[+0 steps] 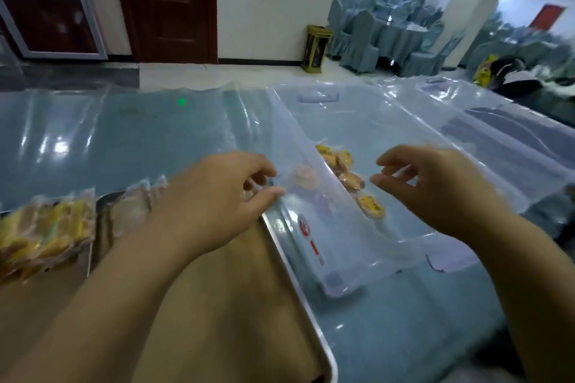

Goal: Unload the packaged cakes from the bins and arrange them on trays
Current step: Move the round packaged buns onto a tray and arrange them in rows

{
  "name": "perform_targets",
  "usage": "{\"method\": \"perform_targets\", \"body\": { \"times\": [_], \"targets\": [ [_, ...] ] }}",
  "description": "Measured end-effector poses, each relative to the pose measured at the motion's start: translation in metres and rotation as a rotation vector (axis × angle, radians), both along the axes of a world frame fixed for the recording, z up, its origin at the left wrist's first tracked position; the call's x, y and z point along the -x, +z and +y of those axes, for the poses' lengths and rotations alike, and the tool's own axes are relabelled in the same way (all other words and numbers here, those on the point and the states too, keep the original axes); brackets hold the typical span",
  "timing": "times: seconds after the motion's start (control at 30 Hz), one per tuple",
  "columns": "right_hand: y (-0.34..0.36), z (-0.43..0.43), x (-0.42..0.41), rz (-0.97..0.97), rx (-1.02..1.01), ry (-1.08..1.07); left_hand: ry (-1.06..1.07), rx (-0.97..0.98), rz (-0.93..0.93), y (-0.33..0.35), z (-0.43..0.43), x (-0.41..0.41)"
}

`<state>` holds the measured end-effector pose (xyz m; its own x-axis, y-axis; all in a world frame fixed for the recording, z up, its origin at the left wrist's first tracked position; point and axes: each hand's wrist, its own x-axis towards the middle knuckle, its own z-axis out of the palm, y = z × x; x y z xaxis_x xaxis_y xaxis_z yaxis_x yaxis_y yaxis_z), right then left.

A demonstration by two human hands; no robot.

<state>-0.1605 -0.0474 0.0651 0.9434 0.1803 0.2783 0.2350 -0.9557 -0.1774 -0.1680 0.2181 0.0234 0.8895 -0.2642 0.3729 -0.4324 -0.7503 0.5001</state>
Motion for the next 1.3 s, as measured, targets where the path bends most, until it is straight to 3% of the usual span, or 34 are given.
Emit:
{"method": "perform_targets", "body": {
  "times": [0.23,0.37,0.57,0.8,0.93,1.13,1.3],
  "targets": [
    [-0.012,-0.068,-0.073,0.131,0.179,0.043,-0.093,-0.173,-0.062,0.022,-0.073,-0.053],
    [-0.028,-0.102,-0.123,0.309,0.373,0.109,-0.079,-0.432,-0.055,0.022,-0.115,-0.077],
    [-0.058,-0.123,-0.194,0.559,0.524,0.288,-0.008,-0.727,0.125,0.009,-0.166,-0.112],
    [-0.096,-0.115,-0.249,0.608,0.62,0.428,0.116,-0.829,0.429,-0.001,-0.184,-0.182],
    [-0.123,-0.115,-0.259,0.621,0.654,0.472,0.068,-0.896,0.586,-0.019,-0.197,-0.223],
    [-0.161,-0.121,-0.253,0.619,0.646,0.421,-0.01,-1.041,0.678,-0.068,-0.218,-0.267],
    [-0.172,-0.123,-0.255,0.736,0.681,0.341,-0.017,-1.058,0.671,-0.104,-0.222,-0.276]
  ]
}}
